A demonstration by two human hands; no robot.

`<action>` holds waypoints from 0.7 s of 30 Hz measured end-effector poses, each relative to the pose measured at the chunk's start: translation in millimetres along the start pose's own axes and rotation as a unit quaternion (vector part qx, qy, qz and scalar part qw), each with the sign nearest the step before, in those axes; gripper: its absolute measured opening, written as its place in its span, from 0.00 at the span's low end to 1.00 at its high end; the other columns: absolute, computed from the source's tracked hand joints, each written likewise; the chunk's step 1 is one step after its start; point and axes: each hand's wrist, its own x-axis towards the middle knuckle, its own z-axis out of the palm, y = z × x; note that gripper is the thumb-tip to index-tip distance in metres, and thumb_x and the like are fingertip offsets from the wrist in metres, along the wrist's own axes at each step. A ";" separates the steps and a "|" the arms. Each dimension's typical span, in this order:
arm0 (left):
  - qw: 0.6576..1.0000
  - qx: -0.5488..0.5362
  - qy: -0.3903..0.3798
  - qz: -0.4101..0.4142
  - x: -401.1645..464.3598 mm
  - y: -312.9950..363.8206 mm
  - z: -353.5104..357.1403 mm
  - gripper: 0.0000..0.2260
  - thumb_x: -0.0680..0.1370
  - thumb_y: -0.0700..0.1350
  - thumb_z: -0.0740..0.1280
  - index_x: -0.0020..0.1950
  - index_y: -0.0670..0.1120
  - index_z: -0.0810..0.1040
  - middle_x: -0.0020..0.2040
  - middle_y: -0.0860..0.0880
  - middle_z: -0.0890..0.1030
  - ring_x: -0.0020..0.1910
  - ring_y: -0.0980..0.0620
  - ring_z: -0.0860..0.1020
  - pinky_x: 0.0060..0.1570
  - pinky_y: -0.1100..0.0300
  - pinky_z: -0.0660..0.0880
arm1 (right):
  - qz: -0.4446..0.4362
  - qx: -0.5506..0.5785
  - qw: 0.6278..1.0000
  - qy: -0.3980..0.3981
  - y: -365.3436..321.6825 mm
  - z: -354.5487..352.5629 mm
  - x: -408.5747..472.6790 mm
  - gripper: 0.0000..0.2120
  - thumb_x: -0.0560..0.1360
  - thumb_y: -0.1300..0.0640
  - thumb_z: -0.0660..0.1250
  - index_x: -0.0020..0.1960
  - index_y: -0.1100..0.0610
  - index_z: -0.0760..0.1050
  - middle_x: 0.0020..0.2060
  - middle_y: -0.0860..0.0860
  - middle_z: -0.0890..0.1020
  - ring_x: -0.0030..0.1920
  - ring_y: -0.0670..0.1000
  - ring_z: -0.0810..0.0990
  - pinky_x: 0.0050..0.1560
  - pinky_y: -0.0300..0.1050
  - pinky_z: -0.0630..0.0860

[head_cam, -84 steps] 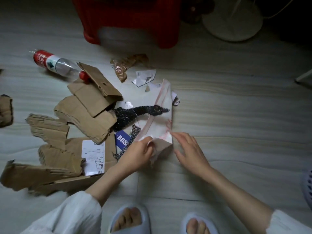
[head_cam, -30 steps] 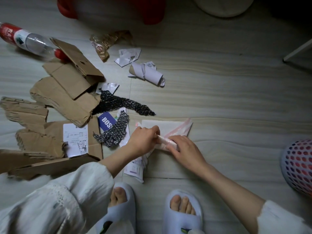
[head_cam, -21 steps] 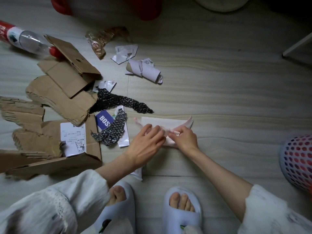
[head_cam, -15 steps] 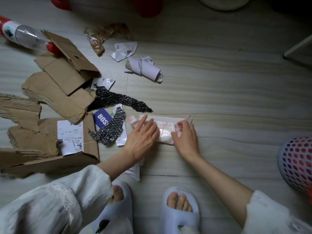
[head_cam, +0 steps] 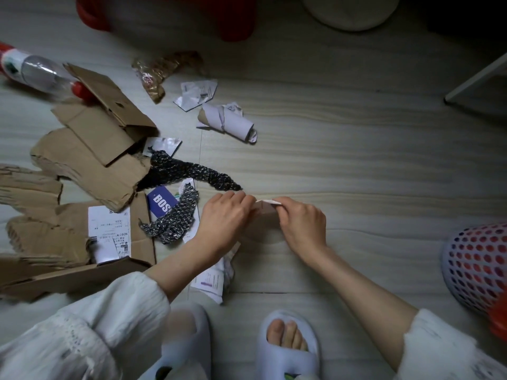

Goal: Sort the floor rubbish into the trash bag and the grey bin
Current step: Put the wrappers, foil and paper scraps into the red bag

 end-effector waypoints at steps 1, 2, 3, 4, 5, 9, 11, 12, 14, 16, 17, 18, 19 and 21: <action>1.000 -0.009 0.004 -0.006 3.1 1.3 -7.1 0.11 0.74 0.51 0.64 0.37 0.45 0.77 0.32 0.48 0.76 0.28 0.47 0.76 0.25 0.61 0.67 | 0.021 0.017 1.000 0.002 -2.2 -4.3 -0.1 0.11 0.78 0.52 0.61 0.56 0.50 0.80 0.47 0.57 0.84 0.49 0.62 0.79 0.45 0.49 0.72; 1.000 -0.023 0.009 -0.019 6.9 3.0 -14.9 0.09 0.72 0.49 0.69 0.37 0.44 0.77 0.33 0.47 0.76 0.26 0.47 0.75 0.23 0.62 0.64 | 0.044 0.049 0.998 0.011 -5.5 -9.7 -0.6 0.11 0.78 0.52 0.61 0.56 0.49 0.80 0.48 0.57 0.84 0.50 0.62 0.79 0.46 0.49 0.72; 0.998 -0.039 0.008 -0.046 10.0 5.3 -22.5 0.09 0.70 0.47 0.72 0.37 0.43 0.77 0.33 0.46 0.75 0.25 0.45 0.75 0.22 0.62 0.61 | 0.068 0.095 0.993 0.032 -10.1 -13.7 -1.0 0.11 0.77 0.52 0.62 0.55 0.50 0.80 0.48 0.56 0.84 0.50 0.61 0.79 0.47 0.49 0.73; 0.995 -0.061 0.010 -0.080 12.0 8.4 -29.3 0.09 0.71 0.47 0.73 0.38 0.42 0.77 0.34 0.45 0.76 0.26 0.43 0.76 0.23 0.61 0.61 | 0.094 0.155 0.982 0.051 -15.0 -17.1 -1.2 0.10 0.76 0.54 0.63 0.54 0.51 0.81 0.48 0.56 0.84 0.51 0.60 0.80 0.48 0.48 0.73; 0.989 -0.089 0.025 -0.116 14.7 12.3 -35.3 0.08 0.73 0.47 0.70 0.41 0.42 0.78 0.37 0.44 0.77 0.29 0.41 0.77 0.24 0.59 0.63 | 0.124 0.219 0.966 0.066 -18.7 -20.2 0.0 0.10 0.76 0.55 0.64 0.54 0.53 0.81 0.49 0.55 0.84 0.52 0.58 0.80 0.51 0.48 0.74; 0.967 -0.190 0.065 -0.160 16.8 35.1 -53.7 0.11 0.78 0.49 0.62 0.56 0.44 0.75 0.49 0.44 0.81 0.46 0.40 0.79 0.40 0.52 0.70 | 0.218 0.382 0.895 0.075 -27.0 -33.8 -1.6 0.10 0.76 0.58 0.62 0.52 0.58 0.82 0.42 0.50 0.84 0.46 0.48 0.79 0.57 0.54 0.76; 0.955 -0.248 0.073 -0.147 12.4 46.6 -66.6 0.12 0.77 0.49 0.63 0.57 0.45 0.74 0.49 0.45 0.82 0.48 0.42 0.79 0.42 0.53 0.71 | 0.232 0.410 0.879 0.078 -26.7 -44.2 -6.5 0.11 0.77 0.58 0.61 0.45 0.58 0.82 0.35 0.53 0.81 0.39 0.48 0.75 0.52 0.59 0.77; 0.951 -0.268 0.068 -0.141 10.0 51.1 -70.5 0.12 0.77 0.49 0.64 0.57 0.45 0.74 0.48 0.45 0.82 0.48 0.43 0.80 0.42 0.53 0.72 | 0.234 0.410 0.878 0.079 -26.4 -49.1 -8.3 0.12 0.77 0.57 0.61 0.41 0.58 0.81 0.32 0.53 0.79 0.37 0.48 0.74 0.51 0.60 0.77; 0.948 -0.283 0.063 -0.133 6.2 57.3 -81.4 0.11 0.76 0.49 0.64 0.55 0.45 0.74 0.49 0.47 0.81 0.48 0.44 0.79 0.42 0.53 0.73 | 0.224 0.397 0.885 0.097 -27.5 -66.7 -12.6 0.13 0.77 0.56 0.61 0.38 0.59 0.79 0.28 0.52 0.75 0.35 0.49 0.72 0.48 0.60 0.78; 0.948 -0.267 0.090 -0.147 8.1 58.4 -100.3 0.08 0.76 0.48 0.65 0.49 0.44 0.73 0.46 0.47 0.77 0.44 0.44 0.76 0.38 0.55 0.68 | 0.197 0.380 0.895 0.126 -32.3 -88.7 -16.7 0.14 0.77 0.55 0.62 0.38 0.62 0.78 0.28 0.53 0.73 0.34 0.48 0.70 0.46 0.60 0.78; 0.951 -0.245 0.112 -0.150 11.3 58.1 -113.1 0.08 0.76 0.48 0.65 0.45 0.44 0.72 0.44 0.46 0.75 0.43 0.43 0.75 0.37 0.55 0.65 | 0.177 0.378 0.899 0.134 -36.9 -100.9 -20.4 0.14 0.77 0.55 0.62 0.39 0.63 0.78 0.28 0.54 0.73 0.35 0.48 0.70 0.46 0.60 0.78; 0.955 -0.216 0.133 -0.152 16.1 57.2 -126.6 0.09 0.76 0.49 0.64 0.43 0.44 0.70 0.42 0.45 0.76 0.43 0.42 0.74 0.37 0.55 0.64 | 0.155 0.378 0.903 0.135 -42.7 -112.8 -24.3 0.13 0.77 0.56 0.62 0.42 0.63 0.80 0.29 0.55 0.76 0.35 0.46 0.71 0.47 0.59 0.78; 0.957 -0.194 0.146 -0.157 20.9 56.5 -140.5 0.10 0.77 0.50 0.63 0.42 0.45 0.69 0.42 0.44 0.76 0.43 0.42 0.74 0.37 0.55 0.64 | 0.133 0.379 0.906 0.132 -48.3 -123.8 -28.3 0.12 0.77 0.56 0.62 0.46 0.62 0.82 0.29 0.53 0.79 0.36 0.44 0.73 0.49 0.55 0.78; 0.956 -0.177 0.161 -0.168 28.1 59.3 -176.2 0.12 0.78 0.52 0.61 0.41 0.46 0.68 0.42 0.43 0.78 0.44 0.41 0.74 0.36 0.54 0.64 | 0.083 0.359 0.920 0.133 -61.8 -155.2 -39.9 0.12 0.78 0.55 0.61 0.55 0.57 0.81 0.26 0.41 0.77 0.33 0.37 0.74 0.45 0.37 0.77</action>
